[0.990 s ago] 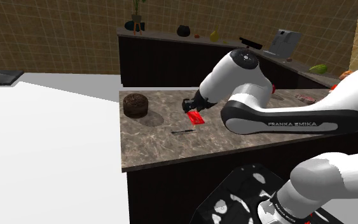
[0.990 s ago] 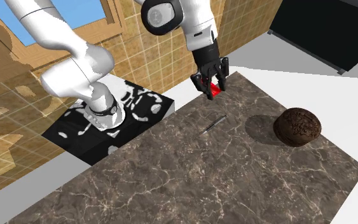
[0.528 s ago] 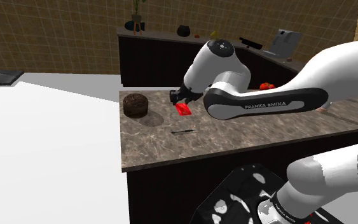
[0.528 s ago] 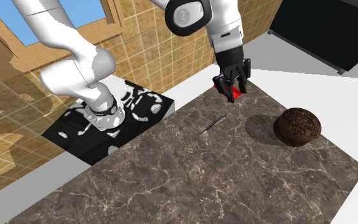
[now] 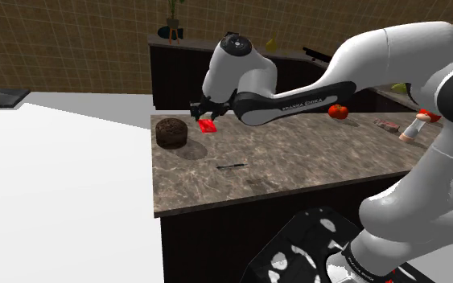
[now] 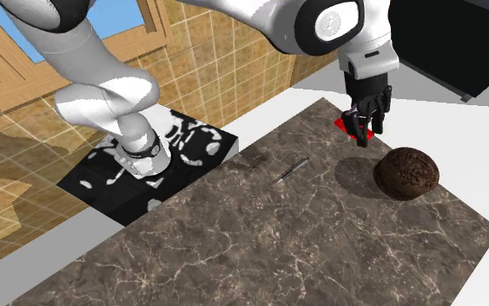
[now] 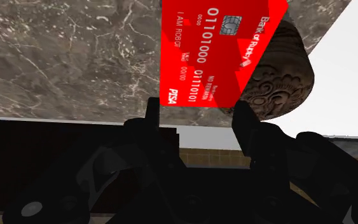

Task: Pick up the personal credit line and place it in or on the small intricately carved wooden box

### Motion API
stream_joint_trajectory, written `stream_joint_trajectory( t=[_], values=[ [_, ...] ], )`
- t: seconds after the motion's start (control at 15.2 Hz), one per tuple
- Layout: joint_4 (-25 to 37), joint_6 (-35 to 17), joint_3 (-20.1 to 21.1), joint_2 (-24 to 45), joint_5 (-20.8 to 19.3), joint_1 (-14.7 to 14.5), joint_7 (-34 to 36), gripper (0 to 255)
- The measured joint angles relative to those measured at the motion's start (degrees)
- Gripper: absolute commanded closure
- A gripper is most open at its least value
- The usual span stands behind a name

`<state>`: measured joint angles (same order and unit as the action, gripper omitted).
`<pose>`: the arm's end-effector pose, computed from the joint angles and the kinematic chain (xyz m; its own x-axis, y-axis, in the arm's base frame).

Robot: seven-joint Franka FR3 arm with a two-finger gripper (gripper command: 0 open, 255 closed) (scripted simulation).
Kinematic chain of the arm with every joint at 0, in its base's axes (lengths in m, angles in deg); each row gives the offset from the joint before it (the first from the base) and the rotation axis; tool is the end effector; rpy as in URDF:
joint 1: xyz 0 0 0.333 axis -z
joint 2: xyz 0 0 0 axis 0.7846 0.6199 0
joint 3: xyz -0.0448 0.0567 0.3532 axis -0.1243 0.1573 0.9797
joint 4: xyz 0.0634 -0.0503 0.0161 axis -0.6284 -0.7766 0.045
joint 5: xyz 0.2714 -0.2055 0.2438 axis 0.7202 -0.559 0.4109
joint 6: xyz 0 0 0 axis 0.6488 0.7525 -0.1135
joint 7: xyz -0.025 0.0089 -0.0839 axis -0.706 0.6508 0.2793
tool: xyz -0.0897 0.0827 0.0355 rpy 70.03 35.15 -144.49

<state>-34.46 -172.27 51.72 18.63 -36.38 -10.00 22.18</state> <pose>0.6013 0.2064 0.5022 0.7689 -0.3398 0.5415 -0.4067 -0.9136 0.0042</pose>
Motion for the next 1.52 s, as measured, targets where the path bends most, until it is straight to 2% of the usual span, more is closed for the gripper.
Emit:
stream_joint_trajectory(
  t=[0.07, 0.13, 0.26, 0.59, 0.86, 0.99, 1.52],
  values=[
    [4.0, 2.8, -1.1, 4.9, -4.6, -2.4, 1.5, 255],
    [6.4, 4.3, -2.1, 7.5, -6.9, -4.3, 2.1, 255],
    [13.5, 8.5, -5.1, 14.4, -12.0, -10.5, 3.2, 255],
    [31.3, 15.8, -11.1, 27.6, -18.9, -23.0, 1.1, 255],
    [52.6, 21.7, -15.5, 39.5, -22.2, -34.2, -5.4, 255],
    [55.8, 22.3, -16.3, 41.6, -22.9, -36.2, -6.1, 255],
    [52.1, 18.6, -17.3, 43.0, -24.4, -35.3, -3.1, 255]
  ],
)
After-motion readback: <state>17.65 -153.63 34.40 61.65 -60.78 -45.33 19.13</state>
